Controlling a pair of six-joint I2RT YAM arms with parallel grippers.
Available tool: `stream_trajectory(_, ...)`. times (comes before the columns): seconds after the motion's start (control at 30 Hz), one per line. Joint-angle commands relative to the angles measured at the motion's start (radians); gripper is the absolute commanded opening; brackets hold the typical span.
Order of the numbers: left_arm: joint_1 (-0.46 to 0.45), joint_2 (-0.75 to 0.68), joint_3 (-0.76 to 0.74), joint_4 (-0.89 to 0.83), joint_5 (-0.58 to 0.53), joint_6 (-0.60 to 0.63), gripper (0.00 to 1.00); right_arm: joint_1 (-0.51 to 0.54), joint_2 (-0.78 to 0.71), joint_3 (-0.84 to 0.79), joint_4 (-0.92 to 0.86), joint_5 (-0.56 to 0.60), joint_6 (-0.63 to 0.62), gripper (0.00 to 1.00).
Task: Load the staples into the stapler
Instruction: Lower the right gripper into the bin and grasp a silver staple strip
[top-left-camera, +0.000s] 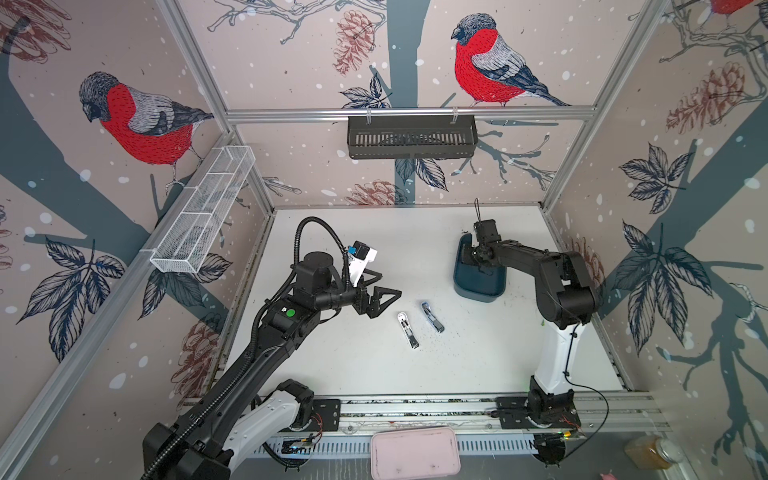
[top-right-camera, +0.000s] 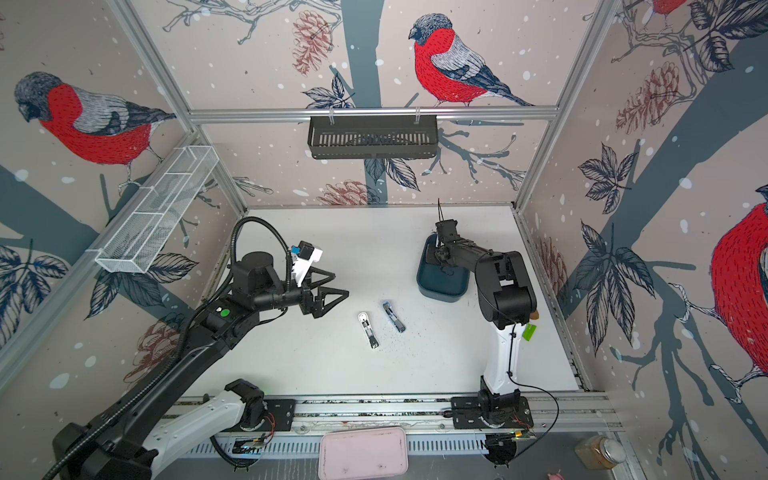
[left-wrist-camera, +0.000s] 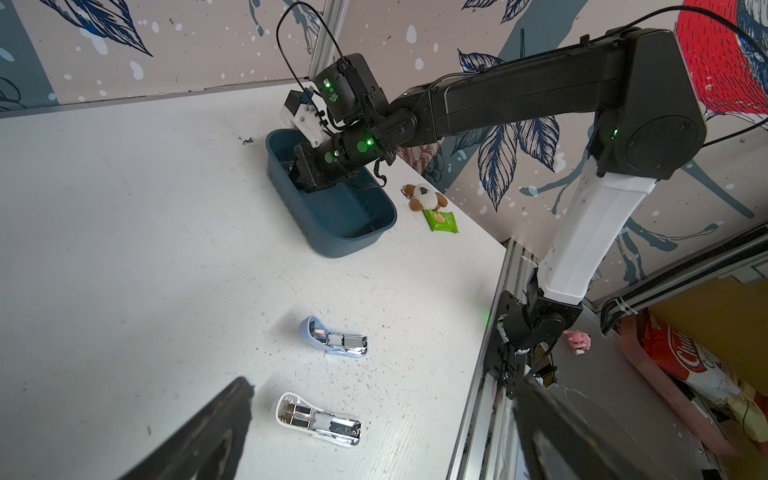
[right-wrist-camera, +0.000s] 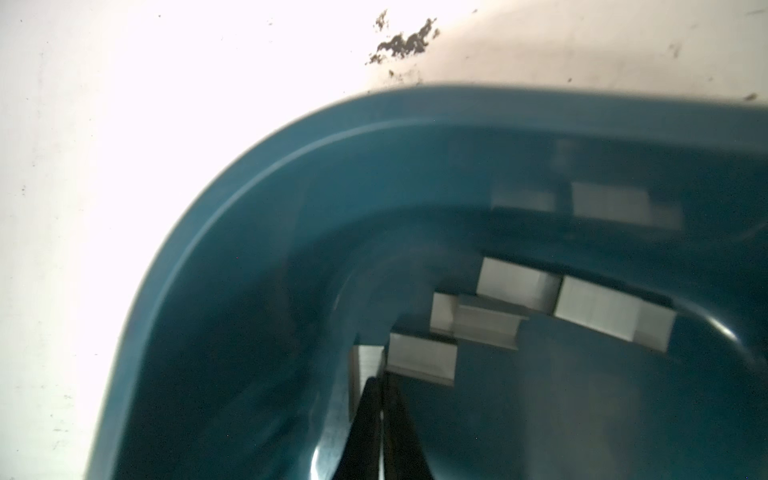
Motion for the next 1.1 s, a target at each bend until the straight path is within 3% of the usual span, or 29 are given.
stream_trajectory(0.0, 0.006, -0.001, 0.001, 0.042, 0.019, 0.013, 0.97, 0.004, -0.016, -0.017, -0.021, 0.009, 0.003, 0.05)
stream_trajectory(0.87, 0.029, -0.003, -0.003, 0.053, 0.033, -0.016, 0.97, 0.028, -0.384, -0.275, 0.006, 0.044, 0.011, 0.04)
stream_trajectory(1.07, 0.031, -0.008, -0.007, 0.044, 0.016, -0.002, 0.97, 0.026, -0.332, -0.237, -0.025, 0.051, -0.019, 0.23)
